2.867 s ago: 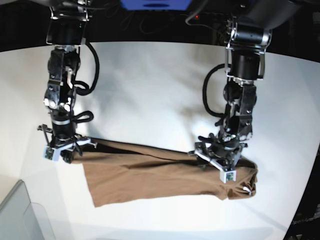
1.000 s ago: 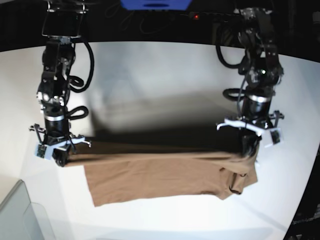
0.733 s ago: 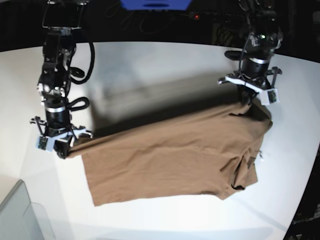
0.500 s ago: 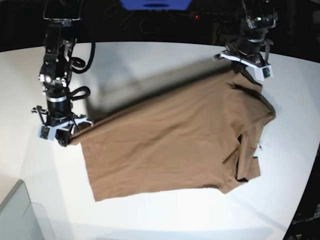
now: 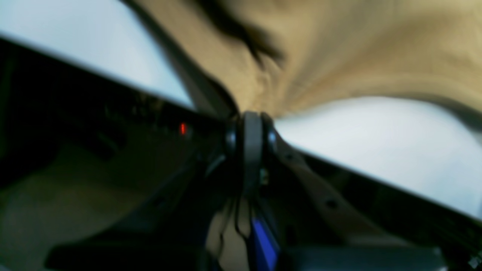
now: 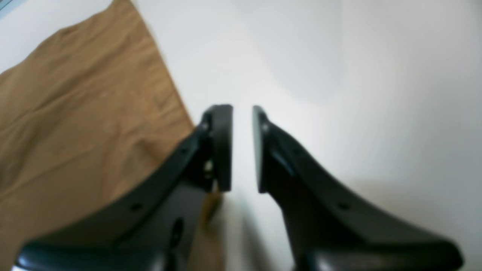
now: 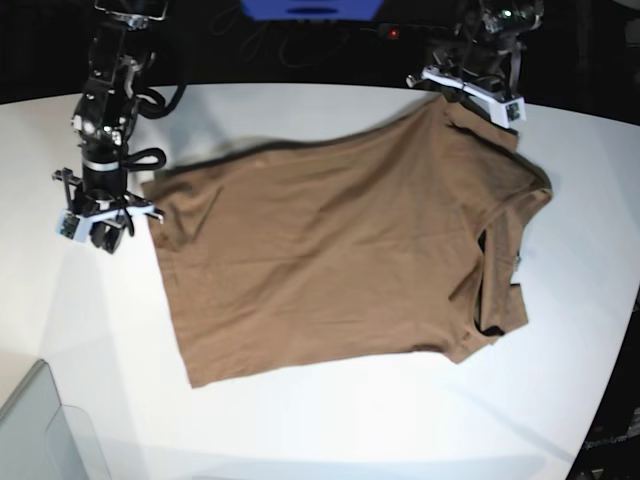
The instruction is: Layout the t-shirt on the table in an organized manner, then fold the t-shirt properly
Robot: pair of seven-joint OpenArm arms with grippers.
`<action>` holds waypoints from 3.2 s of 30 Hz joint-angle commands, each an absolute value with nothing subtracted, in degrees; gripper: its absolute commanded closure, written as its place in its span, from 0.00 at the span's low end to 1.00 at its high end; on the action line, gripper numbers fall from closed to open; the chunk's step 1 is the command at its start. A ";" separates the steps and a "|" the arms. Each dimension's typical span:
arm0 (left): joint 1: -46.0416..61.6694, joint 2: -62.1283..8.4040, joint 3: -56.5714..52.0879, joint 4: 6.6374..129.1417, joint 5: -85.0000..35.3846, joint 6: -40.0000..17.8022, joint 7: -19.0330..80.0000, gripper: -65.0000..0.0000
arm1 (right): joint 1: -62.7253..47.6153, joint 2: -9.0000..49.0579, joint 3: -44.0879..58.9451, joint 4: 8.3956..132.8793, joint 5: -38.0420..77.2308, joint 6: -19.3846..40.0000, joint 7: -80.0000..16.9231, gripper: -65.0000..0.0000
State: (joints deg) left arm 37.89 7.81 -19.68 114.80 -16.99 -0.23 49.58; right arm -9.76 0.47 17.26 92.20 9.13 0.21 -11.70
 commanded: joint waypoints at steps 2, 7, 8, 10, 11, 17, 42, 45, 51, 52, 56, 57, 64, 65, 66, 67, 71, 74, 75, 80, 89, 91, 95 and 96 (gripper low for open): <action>37.93 6.55 -19.82 115.65 -21.67 -0.31 52.18 1.00 | -9.63 0.84 17.63 93.41 9.10 0.13 -9.80 0.64; 37.32 0.92 -19.91 115.47 -34.33 -0.31 53.93 1.00 | -12.70 -0.31 21.05 99.47 9.27 0.22 -9.45 0.45; 37.23 -0.04 -19.91 115.47 -36.62 -0.31 53.93 1.00 | -13.23 -0.84 21.23 100.70 9.27 0.31 -9.45 0.44; 37.14 -1.80 -19.91 115.47 -40.66 -0.22 53.93 1.00 | -14.37 -1.01 20.79 102.73 9.27 0.31 -9.63 0.44; 36.88 -2.33 -19.91 115.47 -42.07 0.04 53.85 1.00 | -14.90 -1.19 20.18 103.34 9.27 0.31 -9.63 0.44; 35.74 -3.03 -20.00 115.47 -44.53 0.22 54.02 0.67 | -17.45 -1.27 14.55 103.69 9.27 0.31 -9.45 0.44; 25.45 -9.01 -34.42 114.15 -72.31 0.22 53.67 0.49 | -16.75 -1.10 10.59 99.82 9.10 0.31 -9.45 0.44; 16.75 -8.66 -37.49 112.57 -66.68 0.48 53.41 0.49 | -16.75 -1.01 10.59 99.82 9.10 0.31 -9.45 0.44; -0.48 -8.66 -39.08 97.54 -48.84 4.00 53.32 0.49 | -16.75 -0.92 10.59 99.82 9.01 0.31 -9.45 0.44; -2.77 -8.66 -39.25 94.11 -46.90 4.00 53.32 0.49 | -16.75 -0.92 10.59 99.82 9.01 0.31 -9.45 0.44; -12.00 -8.75 -39.16 80.04 -39.69 3.91 53.23 0.49 | -16.66 -0.92 10.59 99.82 8.92 0.31 -9.54 0.44; -14.20 -8.84 -39.08 76.70 -38.29 3.82 52.62 0.49 | -16.40 -0.92 10.59 99.74 8.92 0.31 -9.54 0.44; -19.30 -9.19 -35.12 68.26 -35.74 3.91 40.22 0.75 | -15.16 -0.92 10.95 97.80 8.92 0.31 -9.71 0.44; -19.74 -9.27 -33.54 67.47 -35.74 4.18 37.93 0.84 | -14.99 -0.92 10.95 97.45 8.92 0.31 -9.71 0.44; -20.00 -9.27 -32.04 66.59 -35.65 4.26 35.91 0.91 | -14.73 -0.92 10.95 96.92 8.92 0.31 -9.71 0.44; -20.35 -9.36 -30.90 65.54 -35.65 4.26 34.15 0.97 | -14.73 -0.92 10.95 96.40 8.92 0.31 -9.71 0.44; -22.90 -10.59 -27.56 55.60 -35.65 4.35 27.30 0.99 | -14.73 -0.92 10.95 95.25 8.92 0.31 -9.45 0.44; -25.98 -10.95 -25.54 48.40 -35.65 4.35 23.25 1.00 | -13.93 -0.84 11.03 94.64 8.92 0.31 -9.45 0.44; -27.03 -11.30 -25.19 45.85 -35.65 4.35 22.20 1.00 | -13.58 -0.84 11.03 94.02 8.84 0.31 -9.45 0.44; -30.73 -12.44 -25.10 37.49 -35.65 4.18 19.74 1.00 | -13.58 1.10 11.03 92.88 8.92 0.31 -9.45 0.44; -37.85 -13.58 -9.80 23.69 -27.47 4.09 4.62 1.00 | -12.53 1.19 11.03 92.88 8.92 0.31 -9.63 0.44; -39.60 -13.58 -7.08 20.26 -26.15 4.09 0.31 1.00 | -12.79 1.27 11.03 92.88 8.92 0.31 -9.63 0.44; -45.58 -13.76 -2.15 15.25 -23.52 4.00 -6.81 1.00 | -13.05 1.27 11.03 92.88 8.92 0.31 -9.71 0.44; -46.81 -13.76 -1.10 14.73 -22.73 4.00 -7.52 1.00 | -13.76 1.27 11.03 92.88 8.92 0.31 -9.71 0.44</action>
